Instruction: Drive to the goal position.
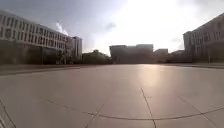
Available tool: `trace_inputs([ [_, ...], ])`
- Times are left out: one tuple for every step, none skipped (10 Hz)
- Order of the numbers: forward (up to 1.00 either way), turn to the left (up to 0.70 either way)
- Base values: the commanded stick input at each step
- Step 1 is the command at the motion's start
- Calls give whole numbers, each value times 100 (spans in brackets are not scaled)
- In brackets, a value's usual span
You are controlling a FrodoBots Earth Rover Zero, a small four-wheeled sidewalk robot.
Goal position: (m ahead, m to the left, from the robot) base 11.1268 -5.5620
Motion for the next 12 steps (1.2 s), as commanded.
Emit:
trace_inputs([
  [100,-16],
  [100,-6],
  [100,3],
  [100,3],
  [100,3],
  [100,-36],
  [100,-37],
  [100,-37],
  [100,-37],
  [100,-37],
  [100,-37],
  [100,-37],
])
